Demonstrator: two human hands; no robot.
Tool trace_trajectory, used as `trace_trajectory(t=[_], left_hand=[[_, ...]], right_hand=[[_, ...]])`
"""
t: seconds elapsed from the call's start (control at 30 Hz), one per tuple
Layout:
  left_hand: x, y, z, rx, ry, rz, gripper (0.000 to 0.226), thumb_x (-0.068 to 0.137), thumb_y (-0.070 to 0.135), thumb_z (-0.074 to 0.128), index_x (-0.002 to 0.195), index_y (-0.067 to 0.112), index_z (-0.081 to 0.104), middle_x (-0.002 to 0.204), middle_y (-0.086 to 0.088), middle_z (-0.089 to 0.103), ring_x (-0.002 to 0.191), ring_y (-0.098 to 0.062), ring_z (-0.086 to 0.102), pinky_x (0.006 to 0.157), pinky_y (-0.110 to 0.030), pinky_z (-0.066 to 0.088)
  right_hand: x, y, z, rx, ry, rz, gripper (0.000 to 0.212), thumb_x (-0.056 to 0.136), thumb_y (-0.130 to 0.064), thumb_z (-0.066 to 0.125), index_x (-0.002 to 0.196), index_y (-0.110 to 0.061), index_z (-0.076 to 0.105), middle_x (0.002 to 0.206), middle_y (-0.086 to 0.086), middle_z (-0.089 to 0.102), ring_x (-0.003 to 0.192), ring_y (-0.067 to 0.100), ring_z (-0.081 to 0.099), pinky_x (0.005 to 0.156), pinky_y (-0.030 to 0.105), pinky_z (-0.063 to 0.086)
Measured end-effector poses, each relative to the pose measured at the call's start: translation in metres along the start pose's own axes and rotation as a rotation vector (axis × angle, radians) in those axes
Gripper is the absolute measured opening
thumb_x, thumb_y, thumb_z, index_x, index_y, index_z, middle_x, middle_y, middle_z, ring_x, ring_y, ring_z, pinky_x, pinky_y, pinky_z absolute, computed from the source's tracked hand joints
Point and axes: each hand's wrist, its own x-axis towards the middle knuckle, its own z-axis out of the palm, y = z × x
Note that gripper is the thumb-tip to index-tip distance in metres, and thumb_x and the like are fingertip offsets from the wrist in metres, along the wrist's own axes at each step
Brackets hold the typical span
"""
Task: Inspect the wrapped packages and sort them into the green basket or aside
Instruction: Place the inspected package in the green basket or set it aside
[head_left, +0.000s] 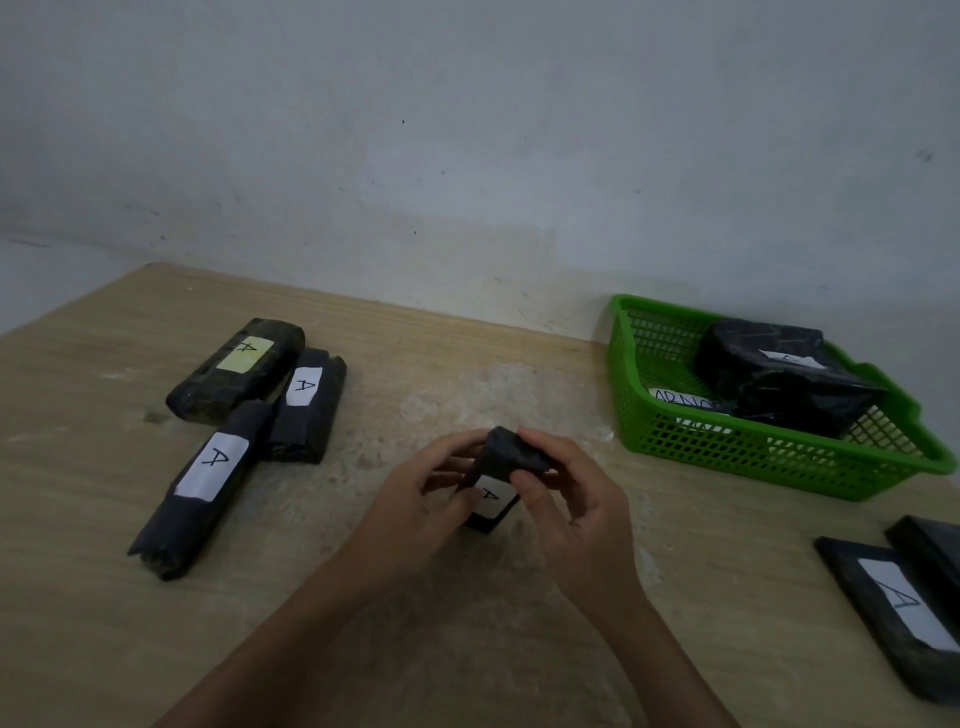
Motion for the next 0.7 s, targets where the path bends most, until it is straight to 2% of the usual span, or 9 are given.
trace_trajectory(t=[0.1,0.17,0.3,0.37,0.47,0.6,0.7], left_hand=[[-0.0012,-0.0004,0.0013,0.055,0.068,0.156,0.042,0.085,0.017,0.058,0.121,0.038,0.052,0.119,0.019,0.058,0.11,0.0,0.056,0.091,-0.012,0.044],[-0.0017,0.0025,0.0005,0.074,0.099,0.262,0.042,0.085,0.026,0.056,0.125,0.034,0.049,0.12,0.017,0.056,0.109,-0.003,0.056,0.091,-0.014,0.046],[-0.0016,0.0039,0.0016,0.19,0.155,0.482,0.033,0.086,0.017,0.057,0.119,0.02,0.055,0.114,0.009,0.057,0.105,-0.004,0.057,0.088,-0.017,0.048],[-0.0023,0.0033,0.003,0.17,0.202,0.486,0.029,0.085,0.016,0.06,0.114,0.02,0.058,0.11,0.012,0.058,0.103,-0.003,0.059,0.085,-0.018,0.05],[-0.0033,0.0026,0.0043,0.145,0.229,0.469,0.028,0.084,0.02,0.062,0.112,0.023,0.06,0.108,0.016,0.058,0.101,-0.002,0.061,0.083,-0.017,0.052],[-0.0025,0.0018,0.0061,0.087,0.177,0.453,0.027,0.085,0.019,0.062,0.112,0.02,0.061,0.109,0.009,0.059,0.102,-0.007,0.061,0.083,-0.019,0.052],[-0.0025,-0.0007,0.0068,0.087,0.134,0.449,0.033,0.085,0.018,0.062,0.117,0.018,0.056,0.114,0.006,0.056,0.106,-0.01,0.059,0.083,-0.02,0.052]], right_hand=[[-0.0009,0.0028,0.0002,-0.029,0.024,-0.045,0.032,0.082,-0.019,0.065,0.113,-0.027,0.065,0.107,-0.013,0.068,0.099,0.008,0.066,0.08,0.019,0.051],[-0.0012,0.0027,0.0008,-0.053,0.029,-0.086,0.032,0.081,-0.017,0.066,0.112,-0.025,0.066,0.103,-0.013,0.07,0.097,0.007,0.066,0.08,0.017,0.05],[-0.0028,0.0012,0.002,-0.087,0.034,-0.148,0.024,0.082,-0.014,0.065,0.106,-0.016,0.069,0.102,-0.005,0.071,0.096,0.007,0.066,0.081,0.019,0.051],[-0.0029,0.0,0.0015,-0.085,0.004,-0.151,0.025,0.085,-0.018,0.064,0.109,-0.013,0.068,0.104,-0.002,0.07,0.099,0.01,0.066,0.082,0.022,0.051],[-0.0024,-0.0035,0.0013,-0.043,-0.001,-0.142,0.029,0.088,-0.029,0.061,0.113,-0.014,0.066,0.106,-0.004,0.069,0.099,0.011,0.065,0.082,0.02,0.05],[-0.0016,-0.0032,0.0016,-0.057,0.056,-0.125,0.021,0.088,-0.017,0.059,0.105,-0.017,0.07,0.101,-0.006,0.071,0.096,0.008,0.066,0.082,0.019,0.05],[-0.0022,-0.0031,0.0035,-0.037,0.106,-0.111,0.02,0.087,-0.016,0.059,0.102,-0.02,0.071,0.097,-0.01,0.071,0.094,0.008,0.067,0.081,0.017,0.05]])
